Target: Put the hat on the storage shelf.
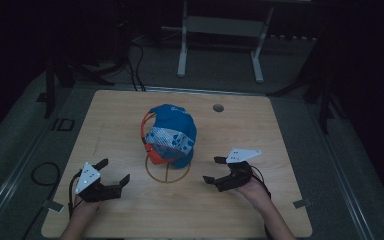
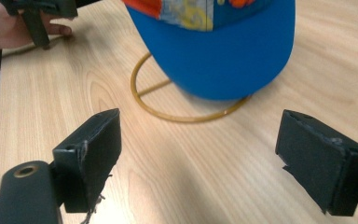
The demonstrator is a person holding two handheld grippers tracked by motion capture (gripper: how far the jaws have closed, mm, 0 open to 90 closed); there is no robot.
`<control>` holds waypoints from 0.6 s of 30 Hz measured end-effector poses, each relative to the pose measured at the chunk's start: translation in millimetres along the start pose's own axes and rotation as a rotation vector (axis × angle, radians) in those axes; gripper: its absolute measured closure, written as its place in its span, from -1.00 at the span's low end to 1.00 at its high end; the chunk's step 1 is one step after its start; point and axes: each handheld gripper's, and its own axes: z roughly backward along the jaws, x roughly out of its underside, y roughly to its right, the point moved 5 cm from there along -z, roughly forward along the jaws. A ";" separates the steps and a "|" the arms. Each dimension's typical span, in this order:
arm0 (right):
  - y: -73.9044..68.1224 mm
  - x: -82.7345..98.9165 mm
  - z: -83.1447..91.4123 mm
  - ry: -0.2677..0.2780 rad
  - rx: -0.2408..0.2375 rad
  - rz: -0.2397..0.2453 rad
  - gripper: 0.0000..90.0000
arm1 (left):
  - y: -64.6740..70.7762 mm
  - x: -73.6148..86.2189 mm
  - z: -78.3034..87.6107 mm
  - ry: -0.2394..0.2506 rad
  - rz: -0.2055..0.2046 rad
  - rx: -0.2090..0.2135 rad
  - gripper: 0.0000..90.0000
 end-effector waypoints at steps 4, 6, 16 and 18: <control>0.4 13.8 -2.3 -0.018 -0.010 -0.003 -0.67 | -0.8 0.4 -0.1 -0.001 0.006 0.001 -0.94; 0.5 16.8 -2.6 -0.022 -0.006 -0.005 -0.67 | -0.8 0.4 -0.2 -0.001 0.007 0.001 -0.94; 4.2 41.6 2.5 -0.049 0.009 -0.018 -0.67 | -1.0 1.0 -0.2 -0.001 0.010 0.004 -0.94; 5.9 43.8 5.3 -0.045 0.016 -0.021 -0.67 | -1.1 1.1 -0.3 -0.003 0.008 0.003 -0.94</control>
